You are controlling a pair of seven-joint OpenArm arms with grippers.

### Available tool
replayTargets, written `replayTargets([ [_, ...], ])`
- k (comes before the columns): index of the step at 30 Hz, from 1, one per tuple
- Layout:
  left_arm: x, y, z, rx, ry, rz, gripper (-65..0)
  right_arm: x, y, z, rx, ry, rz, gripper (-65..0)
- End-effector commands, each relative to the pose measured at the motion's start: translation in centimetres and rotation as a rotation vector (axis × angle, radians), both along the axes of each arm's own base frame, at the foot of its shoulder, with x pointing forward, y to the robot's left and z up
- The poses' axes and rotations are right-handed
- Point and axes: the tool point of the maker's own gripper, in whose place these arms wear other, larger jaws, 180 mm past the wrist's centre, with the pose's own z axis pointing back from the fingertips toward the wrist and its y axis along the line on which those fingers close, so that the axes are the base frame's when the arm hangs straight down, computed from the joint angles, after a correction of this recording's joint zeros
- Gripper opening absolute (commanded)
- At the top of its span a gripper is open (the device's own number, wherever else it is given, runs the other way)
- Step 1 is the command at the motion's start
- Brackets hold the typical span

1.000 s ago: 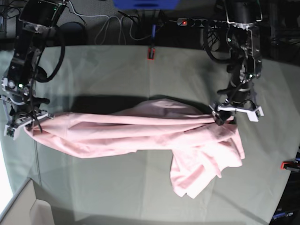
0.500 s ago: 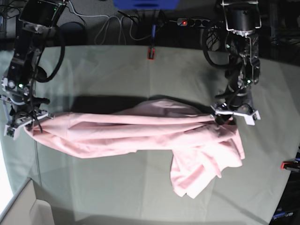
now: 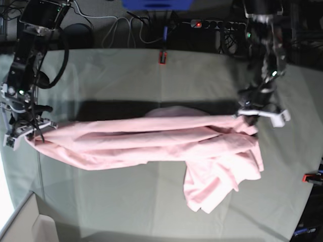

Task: Layout the t-shirt on the table in an organized manner, then fold the t-shirt properly
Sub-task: 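Lift the shirt with both grippers and swing it up to spread it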

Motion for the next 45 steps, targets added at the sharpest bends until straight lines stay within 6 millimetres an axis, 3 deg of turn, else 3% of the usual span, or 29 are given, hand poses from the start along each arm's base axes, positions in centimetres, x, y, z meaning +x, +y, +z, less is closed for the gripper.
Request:
replayTargets([
  [1, -0.6, 1.8, 2.3, 0.048, -0.061, 0.031, -64.9, 0.9, -0.6, 1.8, -0.036, -0.055, 0.005, -65.0],
  [6, -5.9, 5.4, 6.2, 0.155, -0.092, 0.097, -64.9, -0.1, -0.8, 1.4, -0.049, -0.033, 0.011, -65.0],
  [12, -11.5, 9.8, 8.7, 0.22, -0.087, 0.284, -64.9, -0.6, -0.7, 1.0, -0.048, -0.019, 0.011, -65.0],
  [18, -12.9, 10.3, 7.7, 0.211, -0.055, 0.326, -64.9, -0.4, 0.0, 0.7, -0.045, -0.006, 0.067, -65.0],
  [23, -12.2, 10.2, 8.6, 0.215, -0.086, 0.322, -64.9, -0.3, 1.0, 0.3, -0.038, 0.029, 0.142, -65.0],
  [27, -9.3, 10.1, 11.9, 0.226, -0.201, 0.322, -64.9, 0.7, 1.1, 2.1, -0.056, -0.019, 0.151, -65.0],
  [34, 2.0, 4.9, 18.7, 0.118, -0.376, 0.105, -64.9, 5.6, 1.5, 8.2, -0.092, -0.193, 0.166, -65.0],
  [40, 10.2, 0.9, 28.6, 0.14, -0.56, -0.022, -64.9, 8.9, 0.4, 13.7, -0.136, -0.321, 0.152, -65.0],
  [45, 16.1, -2.9, 34.3, 0.178, -0.646, -0.119, -64.9, 11.3, 0.4, 18.6, -0.146, -0.443, 0.145, -65.0],
])
